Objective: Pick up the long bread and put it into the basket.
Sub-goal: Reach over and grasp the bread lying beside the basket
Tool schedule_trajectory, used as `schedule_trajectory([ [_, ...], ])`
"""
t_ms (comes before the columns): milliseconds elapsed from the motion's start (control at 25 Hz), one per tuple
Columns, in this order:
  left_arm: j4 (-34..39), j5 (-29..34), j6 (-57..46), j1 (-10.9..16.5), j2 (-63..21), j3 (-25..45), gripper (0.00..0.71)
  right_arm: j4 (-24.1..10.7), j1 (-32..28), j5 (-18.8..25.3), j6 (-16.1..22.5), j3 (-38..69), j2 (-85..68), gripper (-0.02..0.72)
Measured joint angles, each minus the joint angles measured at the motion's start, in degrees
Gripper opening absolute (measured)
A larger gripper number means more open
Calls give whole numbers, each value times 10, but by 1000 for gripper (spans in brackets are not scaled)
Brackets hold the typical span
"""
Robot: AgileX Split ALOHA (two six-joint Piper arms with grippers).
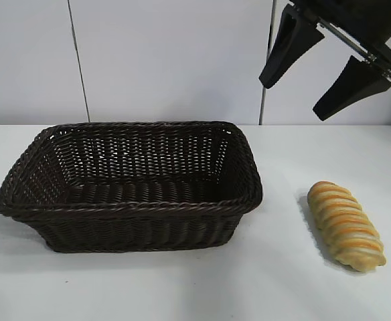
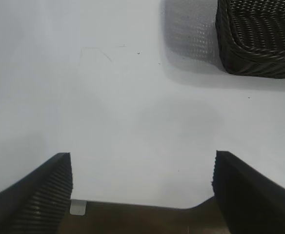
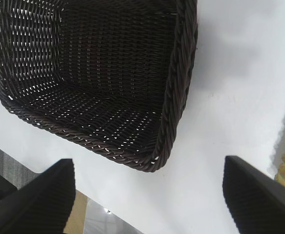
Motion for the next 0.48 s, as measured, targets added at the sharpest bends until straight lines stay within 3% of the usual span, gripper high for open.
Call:
schedule_trajectory([
  [80,0,0,0,0,0,0,573,-21,0,8,26,-58,0,568],
  [240,0,0,0,0,0,0,573,-114,0,18,107,-160,0,568],
  [480,0,0,0,0,0,0,573,-224,0,21,136,-169,-3,568],
])
